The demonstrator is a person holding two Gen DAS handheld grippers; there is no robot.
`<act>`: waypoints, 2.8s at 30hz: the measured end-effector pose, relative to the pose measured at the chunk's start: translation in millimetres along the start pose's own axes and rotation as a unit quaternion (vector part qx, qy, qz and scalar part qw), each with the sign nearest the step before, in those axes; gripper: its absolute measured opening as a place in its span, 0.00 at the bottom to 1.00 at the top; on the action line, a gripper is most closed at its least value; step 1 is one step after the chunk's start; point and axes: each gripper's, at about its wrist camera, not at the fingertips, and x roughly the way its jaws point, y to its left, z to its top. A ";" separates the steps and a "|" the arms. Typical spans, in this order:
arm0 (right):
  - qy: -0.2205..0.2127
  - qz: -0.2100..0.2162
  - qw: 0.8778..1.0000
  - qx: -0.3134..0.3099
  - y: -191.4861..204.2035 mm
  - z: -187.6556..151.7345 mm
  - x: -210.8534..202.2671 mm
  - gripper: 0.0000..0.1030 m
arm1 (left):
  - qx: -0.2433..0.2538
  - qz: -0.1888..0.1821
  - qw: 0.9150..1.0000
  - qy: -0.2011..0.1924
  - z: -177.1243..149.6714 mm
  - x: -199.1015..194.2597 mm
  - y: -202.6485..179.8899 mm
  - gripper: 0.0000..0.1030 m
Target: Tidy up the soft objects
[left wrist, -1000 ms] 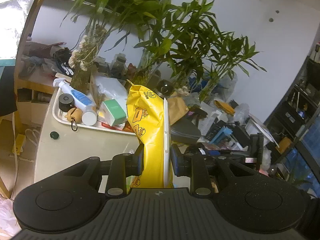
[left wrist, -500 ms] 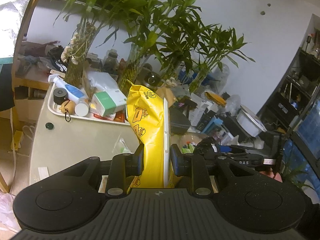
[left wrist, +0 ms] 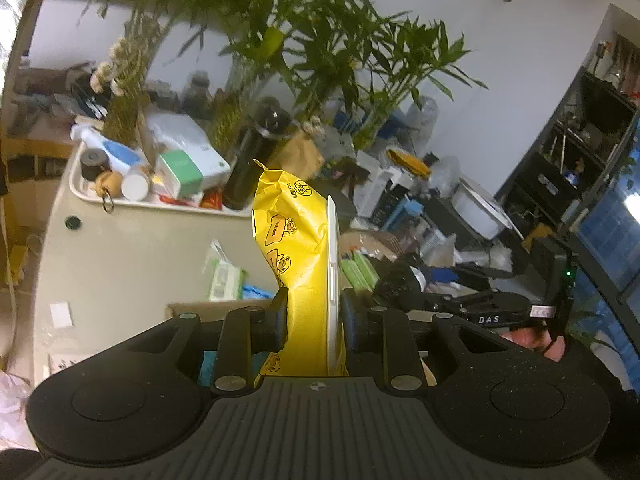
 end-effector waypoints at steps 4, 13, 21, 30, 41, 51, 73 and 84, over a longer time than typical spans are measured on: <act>0.002 0.002 1.000 -0.001 2.3 -2.0 -3.3 0.82 | -0.009 -0.011 1.000 0.016 -5.9 7.0 -2.4 0.25; 0.003 0.007 1.000 -0.004 4.3 -5.8 -7.5 0.82 | -0.128 -0.005 0.989 0.080 -21.6 42.5 28.5 0.32; -0.004 0.004 1.000 0.002 4.5 -9.1 -18.5 0.82 | -0.025 0.111 0.993 0.045 -24.4 24.0 6.4 0.60; -0.002 0.018 1.000 -0.004 12.1 -14.3 -23.9 0.82 | 0.039 0.182 0.982 0.021 -36.1 13.3 -4.7 0.61; -0.005 0.053 0.998 -0.018 35.2 -4.0 -5.5 0.82 | 0.058 0.193 0.979 0.015 -44.3 5.3 -6.8 0.61; -0.012 0.079 0.996 -0.038 57.9 7.7 13.4 0.86 | 0.047 0.190 0.981 0.014 -41.5 4.7 -0.9 0.61; 0.006 -0.003 1.000 -0.014 36.8 -6.9 25.6 1.00 | 0.048 0.164 0.985 0.012 -27.2 20.4 -0.4 0.61; 0.025 -0.054 0.998 -0.007 9.4 -3.3 23.2 1.00 | 0.072 0.155 0.985 -0.001 -16.1 28.2 -5.5 0.61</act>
